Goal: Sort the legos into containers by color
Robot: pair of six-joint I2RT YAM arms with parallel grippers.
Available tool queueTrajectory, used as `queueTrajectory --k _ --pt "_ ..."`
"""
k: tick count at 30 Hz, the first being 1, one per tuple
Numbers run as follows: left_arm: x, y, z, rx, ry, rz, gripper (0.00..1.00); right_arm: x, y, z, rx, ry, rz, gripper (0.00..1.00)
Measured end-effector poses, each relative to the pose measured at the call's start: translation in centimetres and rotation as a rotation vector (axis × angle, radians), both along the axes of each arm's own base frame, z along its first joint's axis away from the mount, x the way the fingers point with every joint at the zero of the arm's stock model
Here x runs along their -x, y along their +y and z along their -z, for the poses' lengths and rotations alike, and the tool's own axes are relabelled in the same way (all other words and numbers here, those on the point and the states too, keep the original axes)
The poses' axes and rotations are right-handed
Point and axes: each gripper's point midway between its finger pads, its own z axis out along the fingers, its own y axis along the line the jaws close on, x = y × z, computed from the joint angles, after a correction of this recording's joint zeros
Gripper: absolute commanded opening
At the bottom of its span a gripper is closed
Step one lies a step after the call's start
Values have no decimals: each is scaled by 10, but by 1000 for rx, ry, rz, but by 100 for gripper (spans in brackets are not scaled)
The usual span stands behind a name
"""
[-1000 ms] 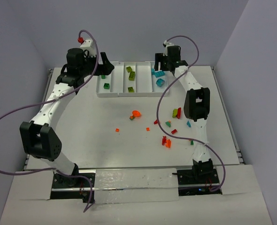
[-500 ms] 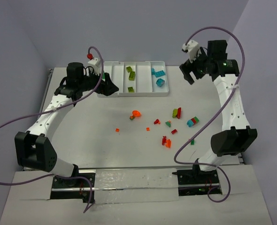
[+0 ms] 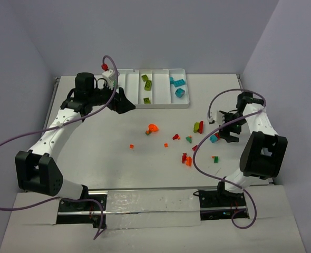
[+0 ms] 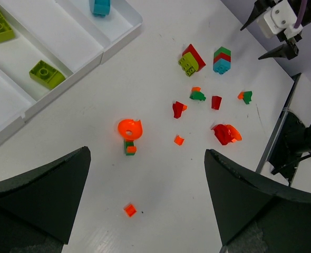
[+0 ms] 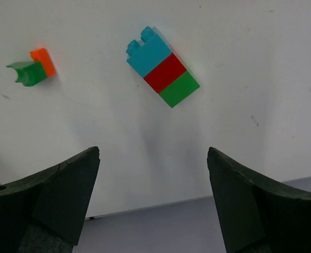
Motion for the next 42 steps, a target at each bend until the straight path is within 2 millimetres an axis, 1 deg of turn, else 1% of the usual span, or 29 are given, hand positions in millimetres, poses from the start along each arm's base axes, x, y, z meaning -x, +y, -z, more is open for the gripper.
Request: queueTrajectory --k 3,7,9,13,15,21,24,30,36,42 --pt "2 -1 3 -8 4 8 99 -5 -1 10 24 -36 -106 94" --pt "4 -1 7 -17 13 14 99 -16 1 17 50 -87 -214 94" --pt "5 -1 8 -18 14 16 99 -20 4 21 57 -107 -261 93" --pt "3 -2 12 -20 25 16 99 -29 14 30 48 -119 -319 86" --pt "2 -2 15 -23 33 17 99 -32 18 35 38 -117 -333 81" --pt "2 -2 24 -34 61 19 99 -36 30 43 22 -115 -365 77" --pt "3 -2 26 -38 64 21 99 -36 36 47 16 -107 -383 73" --pt "3 -1 29 -47 67 26 99 -35 46 56 8 -83 -415 71" --pt "4 -1 34 -54 85 27 99 -32 47 64 6 -49 -412 69" --pt "4 -1 35 -54 87 28 99 -30 47 66 4 -36 -385 69"
